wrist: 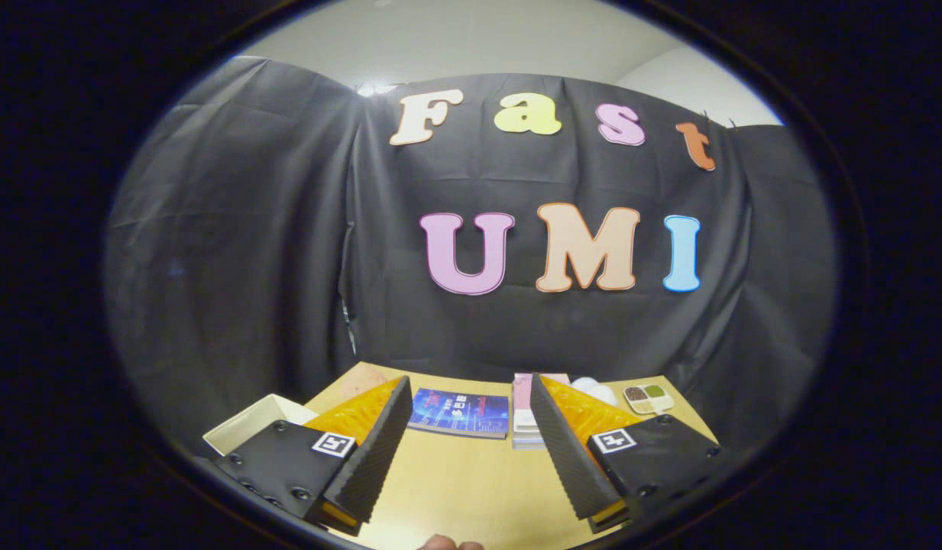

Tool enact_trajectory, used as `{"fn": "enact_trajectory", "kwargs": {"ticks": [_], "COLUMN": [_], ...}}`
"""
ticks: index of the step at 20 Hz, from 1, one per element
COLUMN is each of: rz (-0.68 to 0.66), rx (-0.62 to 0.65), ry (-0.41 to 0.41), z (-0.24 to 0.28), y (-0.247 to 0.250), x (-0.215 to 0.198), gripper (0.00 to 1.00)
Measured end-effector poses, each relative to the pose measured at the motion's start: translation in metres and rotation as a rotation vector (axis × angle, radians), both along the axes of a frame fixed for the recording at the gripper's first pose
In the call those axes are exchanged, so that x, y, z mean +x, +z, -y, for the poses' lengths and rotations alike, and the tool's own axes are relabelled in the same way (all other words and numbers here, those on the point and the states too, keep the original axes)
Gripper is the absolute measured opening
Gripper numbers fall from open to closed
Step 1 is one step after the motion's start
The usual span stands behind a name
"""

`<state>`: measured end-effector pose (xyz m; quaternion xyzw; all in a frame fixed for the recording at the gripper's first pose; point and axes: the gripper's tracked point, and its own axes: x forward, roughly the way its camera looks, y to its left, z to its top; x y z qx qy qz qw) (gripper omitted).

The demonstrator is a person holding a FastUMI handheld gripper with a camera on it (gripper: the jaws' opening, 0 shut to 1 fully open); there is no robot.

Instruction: Open the storage box then place both shoes into the box .Put the left shoe in first, then the right shoe, with the right side of both shoes facing outward in a uniform manner.

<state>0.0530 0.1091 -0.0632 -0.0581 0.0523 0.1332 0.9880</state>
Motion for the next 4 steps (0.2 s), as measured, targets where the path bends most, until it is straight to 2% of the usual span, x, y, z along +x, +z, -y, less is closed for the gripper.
{"fn": "enact_trajectory", "kwargs": {"ticks": [4], "rz": [0.022], "rx": [0.043], "ry": [-0.016], "z": [0.033], "y": [0.015], "x": [-0.003], "gripper": [0.96]}}
